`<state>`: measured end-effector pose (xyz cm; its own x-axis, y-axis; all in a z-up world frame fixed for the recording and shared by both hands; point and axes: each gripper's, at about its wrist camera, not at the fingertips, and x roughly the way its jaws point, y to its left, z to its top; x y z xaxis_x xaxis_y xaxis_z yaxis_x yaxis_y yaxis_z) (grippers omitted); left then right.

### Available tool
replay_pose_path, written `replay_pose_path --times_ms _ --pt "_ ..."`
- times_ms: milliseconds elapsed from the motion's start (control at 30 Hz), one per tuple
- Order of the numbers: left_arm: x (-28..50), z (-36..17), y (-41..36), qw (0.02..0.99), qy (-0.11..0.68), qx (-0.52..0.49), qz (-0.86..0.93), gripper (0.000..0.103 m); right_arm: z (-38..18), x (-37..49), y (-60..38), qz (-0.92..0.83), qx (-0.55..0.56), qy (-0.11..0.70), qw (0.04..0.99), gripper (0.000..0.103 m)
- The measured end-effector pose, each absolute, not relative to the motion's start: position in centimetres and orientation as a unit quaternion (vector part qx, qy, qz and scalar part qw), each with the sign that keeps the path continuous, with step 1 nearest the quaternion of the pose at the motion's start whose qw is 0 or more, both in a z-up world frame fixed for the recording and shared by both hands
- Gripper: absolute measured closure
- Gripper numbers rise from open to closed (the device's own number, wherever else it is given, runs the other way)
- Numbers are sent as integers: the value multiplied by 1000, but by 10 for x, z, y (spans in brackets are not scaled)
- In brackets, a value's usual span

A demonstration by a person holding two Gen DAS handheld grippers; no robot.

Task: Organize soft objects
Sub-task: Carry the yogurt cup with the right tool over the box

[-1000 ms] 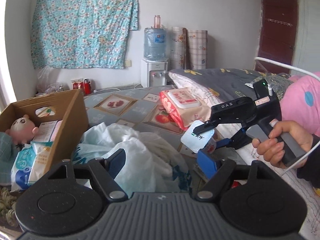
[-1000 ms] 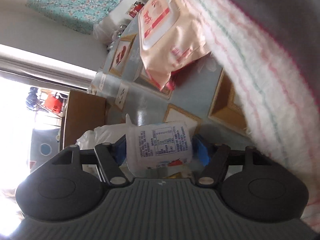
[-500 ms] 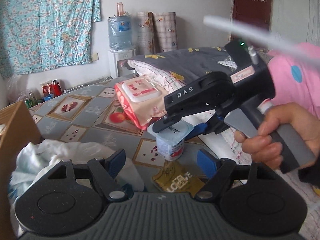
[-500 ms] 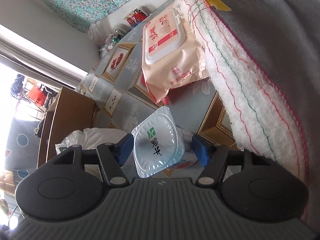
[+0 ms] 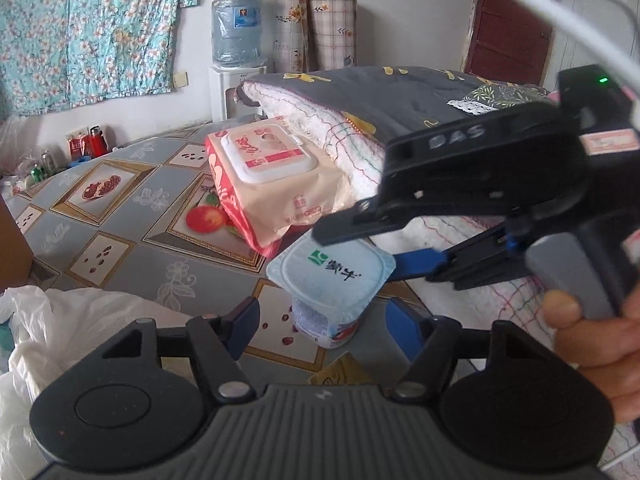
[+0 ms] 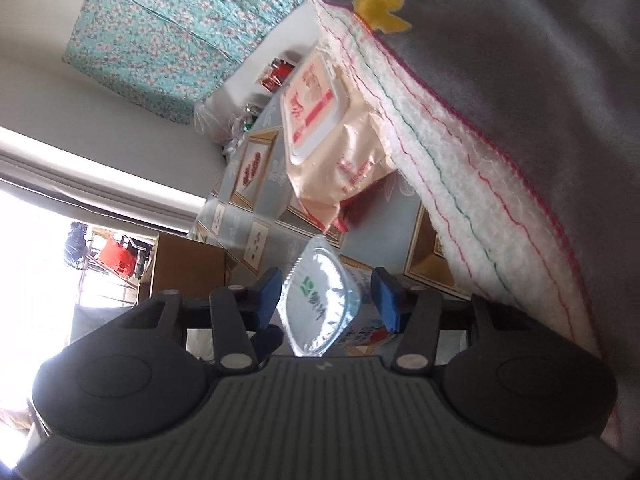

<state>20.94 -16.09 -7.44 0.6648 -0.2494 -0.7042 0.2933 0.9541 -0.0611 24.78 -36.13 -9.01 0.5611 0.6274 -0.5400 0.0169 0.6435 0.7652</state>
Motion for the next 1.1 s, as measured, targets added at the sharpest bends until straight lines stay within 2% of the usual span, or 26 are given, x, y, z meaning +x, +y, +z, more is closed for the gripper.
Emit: replay_pose_path --times_ms 200,267,367,500,633,733,1100 --pt "218 -82 -158 908 391 3 -151 32 -76 249 -362 183 339 410 827 52" --pt "222 -84 -158 906 394 -9 -153 36 -83 255 -365 180 345 417 821 53" --pt "225 -87 -160 907 390 -14 -157 44 -92 261 -367 188 354 426 811 58" --pt "226 -87 -160 909 383 -24 -164 54 -98 264 -366 214 358 437 797 75" --pt "224 -86 -162 912 379 -21 -157 55 -93 262 -362 226 331 433 807 79" --pt "223 -84 -160 912 380 -29 -149 59 -84 256 -360 231 316 431 813 80" --pt "183 -33 -152 926 340 -52 -154 60 -14 200 -350 251 270 381 848 80"
